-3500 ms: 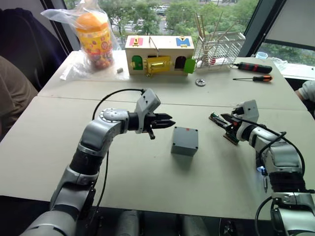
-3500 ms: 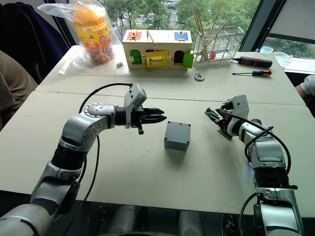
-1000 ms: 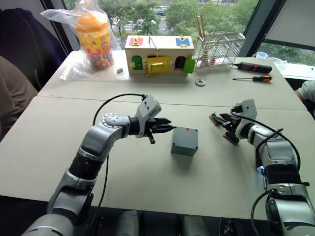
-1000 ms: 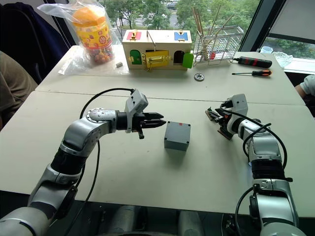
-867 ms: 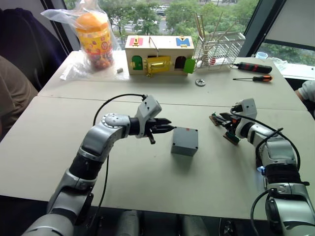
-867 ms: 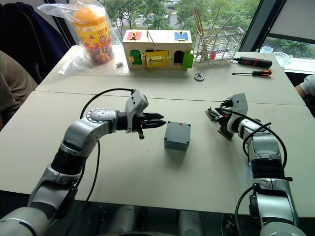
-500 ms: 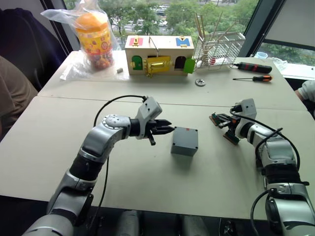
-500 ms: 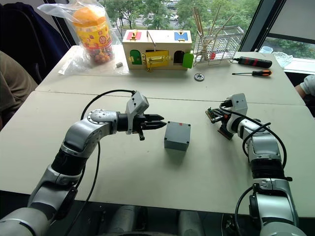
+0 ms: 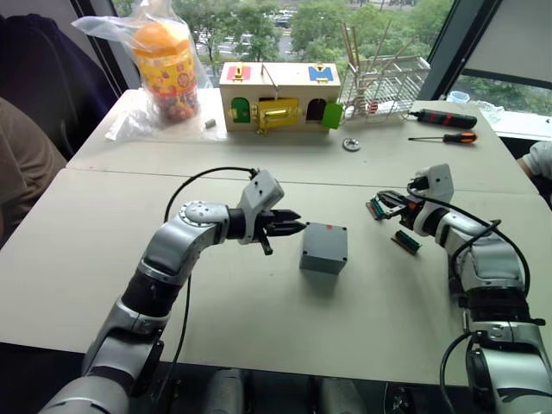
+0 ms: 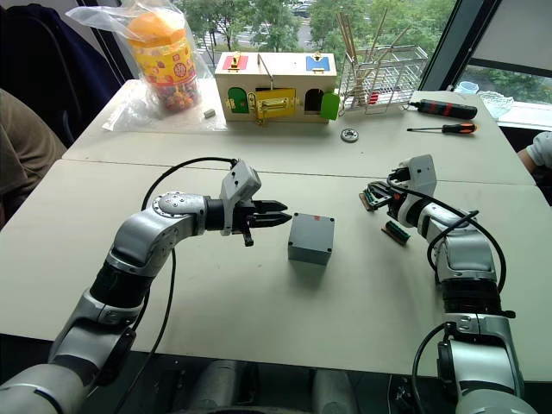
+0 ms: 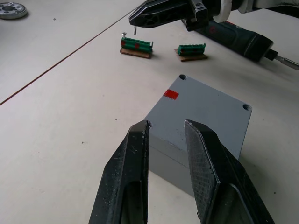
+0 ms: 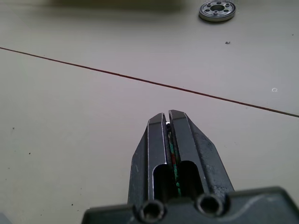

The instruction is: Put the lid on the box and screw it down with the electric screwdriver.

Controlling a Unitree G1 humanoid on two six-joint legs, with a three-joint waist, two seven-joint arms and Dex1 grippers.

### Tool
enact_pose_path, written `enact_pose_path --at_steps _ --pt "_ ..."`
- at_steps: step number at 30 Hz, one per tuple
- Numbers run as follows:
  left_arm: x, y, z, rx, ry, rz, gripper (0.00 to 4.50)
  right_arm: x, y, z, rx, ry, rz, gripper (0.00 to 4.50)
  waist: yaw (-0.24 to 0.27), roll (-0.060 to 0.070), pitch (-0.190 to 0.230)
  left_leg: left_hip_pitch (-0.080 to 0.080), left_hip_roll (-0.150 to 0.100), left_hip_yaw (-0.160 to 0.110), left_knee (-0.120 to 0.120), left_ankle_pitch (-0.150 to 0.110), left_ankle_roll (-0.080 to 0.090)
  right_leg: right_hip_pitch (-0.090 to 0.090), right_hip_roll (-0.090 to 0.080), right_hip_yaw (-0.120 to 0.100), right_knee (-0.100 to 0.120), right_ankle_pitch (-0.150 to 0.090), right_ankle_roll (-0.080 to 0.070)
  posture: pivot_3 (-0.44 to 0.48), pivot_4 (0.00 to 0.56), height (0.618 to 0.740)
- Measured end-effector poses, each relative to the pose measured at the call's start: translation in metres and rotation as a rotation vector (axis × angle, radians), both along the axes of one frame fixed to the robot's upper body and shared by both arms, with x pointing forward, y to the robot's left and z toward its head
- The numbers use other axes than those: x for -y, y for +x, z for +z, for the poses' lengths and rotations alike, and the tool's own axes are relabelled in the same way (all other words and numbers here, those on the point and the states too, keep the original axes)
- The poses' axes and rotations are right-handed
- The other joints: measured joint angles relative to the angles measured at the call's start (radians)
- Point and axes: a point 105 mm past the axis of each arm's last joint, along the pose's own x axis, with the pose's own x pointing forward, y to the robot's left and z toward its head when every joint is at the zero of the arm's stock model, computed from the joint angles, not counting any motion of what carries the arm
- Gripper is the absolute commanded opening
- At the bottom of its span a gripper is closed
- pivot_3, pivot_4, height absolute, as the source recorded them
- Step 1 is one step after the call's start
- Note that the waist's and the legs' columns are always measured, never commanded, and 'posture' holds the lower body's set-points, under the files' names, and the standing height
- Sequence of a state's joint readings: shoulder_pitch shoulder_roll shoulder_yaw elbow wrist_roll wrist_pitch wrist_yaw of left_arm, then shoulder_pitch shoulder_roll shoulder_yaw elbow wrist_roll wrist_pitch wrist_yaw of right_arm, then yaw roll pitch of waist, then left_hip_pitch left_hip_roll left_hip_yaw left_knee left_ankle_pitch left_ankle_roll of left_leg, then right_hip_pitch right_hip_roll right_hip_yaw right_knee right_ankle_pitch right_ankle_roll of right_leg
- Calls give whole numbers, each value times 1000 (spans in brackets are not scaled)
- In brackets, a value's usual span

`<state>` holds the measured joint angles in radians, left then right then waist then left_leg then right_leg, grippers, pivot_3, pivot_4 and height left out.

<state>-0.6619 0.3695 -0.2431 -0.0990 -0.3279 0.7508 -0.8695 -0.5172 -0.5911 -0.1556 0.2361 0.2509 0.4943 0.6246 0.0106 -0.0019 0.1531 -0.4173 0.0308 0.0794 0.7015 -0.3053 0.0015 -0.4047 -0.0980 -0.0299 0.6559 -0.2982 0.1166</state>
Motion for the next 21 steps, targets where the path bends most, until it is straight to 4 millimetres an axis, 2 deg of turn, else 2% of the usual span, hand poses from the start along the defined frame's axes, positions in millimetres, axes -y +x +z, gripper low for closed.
enact_pose_path --at_steps 2,5,9,13,16,21 --pt "0 0 0 0 -1 -1 1196 2 -1 3 12 5 -3 24 1 0 0 0 0 0 0 0 0 0 0 0 0 0 0 0 150 708" --pt "0 -1 1 -1 -3 -7 1196 -3 -9 21 64 18 30 24 0 0 0 0 0 0 0 0 0 0 0 0 0 0 0 0 150 708" --pt "-7 -4 6 3 -13 -33 1196 -28 -42 41 84 59 175 24 1 0 0 0 1 -1 -1 0 0 0 0 0 0 0 0 0 150 708" --pt "-16 -8 12 52 15 -67 1196 -45 -66 34 27 67 242 24 1 0 0 0 1 -1 0 0 0 0 0 0 0 0 0 0 150 708" --pt "-19 -12 11 60 37 -100 1196 -53 -70 30 6 82 246 24 1 0 0 0 1 -1 -1 0 0 0 0 0 0 0 0 0 150 708" --pt "-14 -20 3 51 59 -155 1196 -70 -74 22 -30 100 291 24 2 0 0 0 0 -1 0 0 0 0 0 0 0 0 0 0 150 708"
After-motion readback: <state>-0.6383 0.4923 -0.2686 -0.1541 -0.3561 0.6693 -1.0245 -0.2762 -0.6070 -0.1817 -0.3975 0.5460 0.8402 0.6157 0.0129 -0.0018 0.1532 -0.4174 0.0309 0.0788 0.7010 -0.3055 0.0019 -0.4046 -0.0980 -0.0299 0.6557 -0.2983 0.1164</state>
